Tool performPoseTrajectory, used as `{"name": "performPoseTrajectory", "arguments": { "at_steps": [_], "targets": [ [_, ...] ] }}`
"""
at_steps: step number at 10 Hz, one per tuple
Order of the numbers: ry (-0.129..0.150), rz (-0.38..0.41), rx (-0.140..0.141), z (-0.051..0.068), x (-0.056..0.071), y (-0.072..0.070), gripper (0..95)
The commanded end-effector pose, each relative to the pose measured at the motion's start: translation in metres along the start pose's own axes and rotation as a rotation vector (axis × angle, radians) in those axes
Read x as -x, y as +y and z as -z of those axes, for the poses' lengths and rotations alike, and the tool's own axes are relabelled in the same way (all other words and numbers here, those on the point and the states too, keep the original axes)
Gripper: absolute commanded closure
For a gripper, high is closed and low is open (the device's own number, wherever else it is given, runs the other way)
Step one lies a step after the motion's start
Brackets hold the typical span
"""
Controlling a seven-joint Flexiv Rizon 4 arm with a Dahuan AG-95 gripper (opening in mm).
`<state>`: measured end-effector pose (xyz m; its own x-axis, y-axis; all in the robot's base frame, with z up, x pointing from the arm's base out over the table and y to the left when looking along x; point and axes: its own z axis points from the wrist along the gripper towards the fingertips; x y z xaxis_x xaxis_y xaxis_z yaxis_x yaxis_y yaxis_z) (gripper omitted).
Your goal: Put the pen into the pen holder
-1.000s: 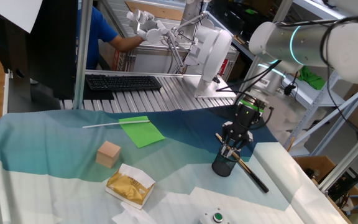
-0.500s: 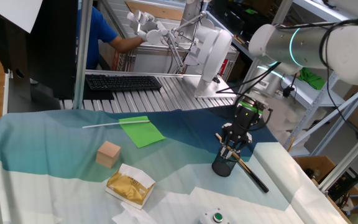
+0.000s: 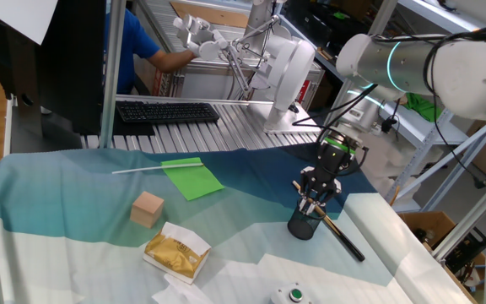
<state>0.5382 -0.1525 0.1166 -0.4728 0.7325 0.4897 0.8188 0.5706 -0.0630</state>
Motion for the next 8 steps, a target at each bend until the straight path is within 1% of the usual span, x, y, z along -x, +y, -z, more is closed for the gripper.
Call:
{"name": "performPoseTrajectory", "arguments": {
  "at_steps": [1,4,6,7,8],
  "targets": [
    [-0.001,0.001,-0.002,-0.0021,0.0004,0.0005,95.0],
    [0.010,-0.002,-0.017,-0.0064,0.0029,0.0029,95.0],
    [0.024,-0.003,-0.023,-0.0065,0.0031,0.0029,95.0],
    [0.028,0.001,-0.029,-0.0062,0.0029,0.0027,95.0],
    [0.038,0.005,-0.037,-0.0059,0.0028,0.0026,95.0]
  ]
}}
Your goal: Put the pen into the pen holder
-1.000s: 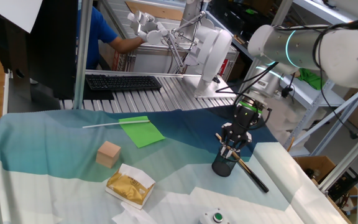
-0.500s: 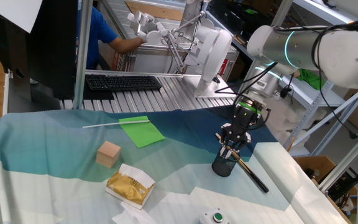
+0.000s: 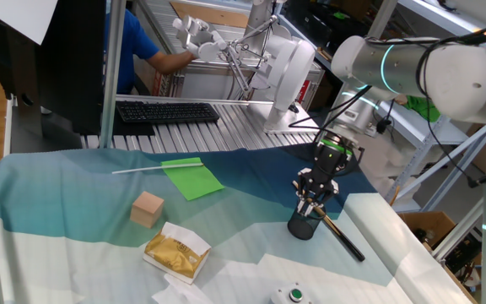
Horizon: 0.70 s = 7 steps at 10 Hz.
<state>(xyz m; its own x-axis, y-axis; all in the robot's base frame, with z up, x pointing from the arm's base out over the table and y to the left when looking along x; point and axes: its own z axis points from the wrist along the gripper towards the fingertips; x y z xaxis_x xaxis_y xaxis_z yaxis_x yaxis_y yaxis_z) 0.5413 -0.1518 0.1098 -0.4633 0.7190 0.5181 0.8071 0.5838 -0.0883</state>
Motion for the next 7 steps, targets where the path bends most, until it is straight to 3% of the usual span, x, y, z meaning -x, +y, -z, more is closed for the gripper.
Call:
{"name": "performPoseTrajectory", "arguments": {
  "at_steps": [1,4,7],
  "targets": [
    [0.013,0.004,-0.011,-0.0007,-0.0015,-0.0008,95.0],
    [0.047,0.007,-0.026,0.0002,-0.0019,-0.0014,95.0],
    [0.033,0.019,-0.019,0.0023,-0.0029,-0.0028,95.0]
  ]
}}
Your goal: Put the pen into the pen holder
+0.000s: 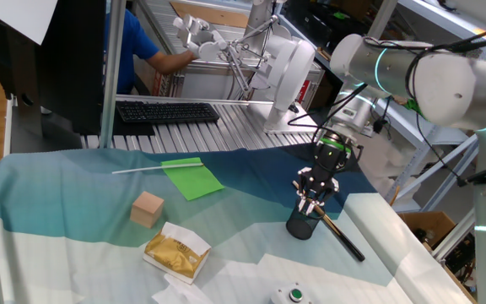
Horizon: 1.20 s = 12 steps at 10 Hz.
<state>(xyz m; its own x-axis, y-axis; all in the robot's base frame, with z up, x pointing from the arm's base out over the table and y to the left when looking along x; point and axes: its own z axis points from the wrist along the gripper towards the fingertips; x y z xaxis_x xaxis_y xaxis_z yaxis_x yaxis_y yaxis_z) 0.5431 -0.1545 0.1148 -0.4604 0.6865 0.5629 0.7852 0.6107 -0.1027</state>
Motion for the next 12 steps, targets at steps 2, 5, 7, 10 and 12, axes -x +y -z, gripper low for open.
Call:
{"name": "performPoseTrajectory", "arguments": {
  "at_steps": [2,5,7,10,12],
  "targets": [
    [-0.027,-0.012,0.012,-0.003,-0.003,-0.002,76.0],
    [-0.025,-0.016,0.015,-0.003,-0.004,-0.003,57.0],
    [-0.028,-0.020,0.019,-0.003,-0.004,-0.003,57.0],
    [-0.042,-0.022,0.018,0.001,-0.008,-0.006,57.0],
    [-0.129,0.021,0.018,0.013,-0.027,-0.016,57.0]
  ]
}}
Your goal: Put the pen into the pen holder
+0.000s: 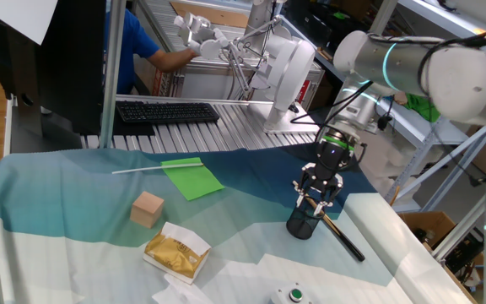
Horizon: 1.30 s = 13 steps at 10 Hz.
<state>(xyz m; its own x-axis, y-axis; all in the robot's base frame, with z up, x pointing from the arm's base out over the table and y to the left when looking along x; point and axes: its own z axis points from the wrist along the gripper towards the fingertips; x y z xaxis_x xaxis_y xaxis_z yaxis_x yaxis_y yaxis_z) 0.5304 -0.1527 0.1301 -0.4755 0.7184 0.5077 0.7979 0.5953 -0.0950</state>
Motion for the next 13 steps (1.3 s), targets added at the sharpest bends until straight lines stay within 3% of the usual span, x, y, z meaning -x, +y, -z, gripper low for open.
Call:
{"name": "performPoseTrajectory", "arguments": {
  "at_steps": [1,3,4,6,8,9,11,13],
  "targets": [
    [-0.099,0.073,0.010,0.011,-0.020,-0.009,57.0],
    [-0.166,0.171,0.042,0.017,-0.038,-0.016,95.0],
    [-0.174,0.179,0.048,0.018,-0.040,-0.018,95.0],
    [-0.240,0.245,0.054,0.019,-0.044,-0.019,95.0],
    [-0.284,0.326,0.065,0.019,-0.044,-0.019,95.0],
    [-0.294,0.360,0.063,0.019,-0.044,-0.019,95.0],
    [-0.325,0.454,0.029,0.019,-0.044,-0.019,95.0],
    [-0.328,0.509,0.020,0.019,-0.044,-0.019,95.0]
  ]
}}
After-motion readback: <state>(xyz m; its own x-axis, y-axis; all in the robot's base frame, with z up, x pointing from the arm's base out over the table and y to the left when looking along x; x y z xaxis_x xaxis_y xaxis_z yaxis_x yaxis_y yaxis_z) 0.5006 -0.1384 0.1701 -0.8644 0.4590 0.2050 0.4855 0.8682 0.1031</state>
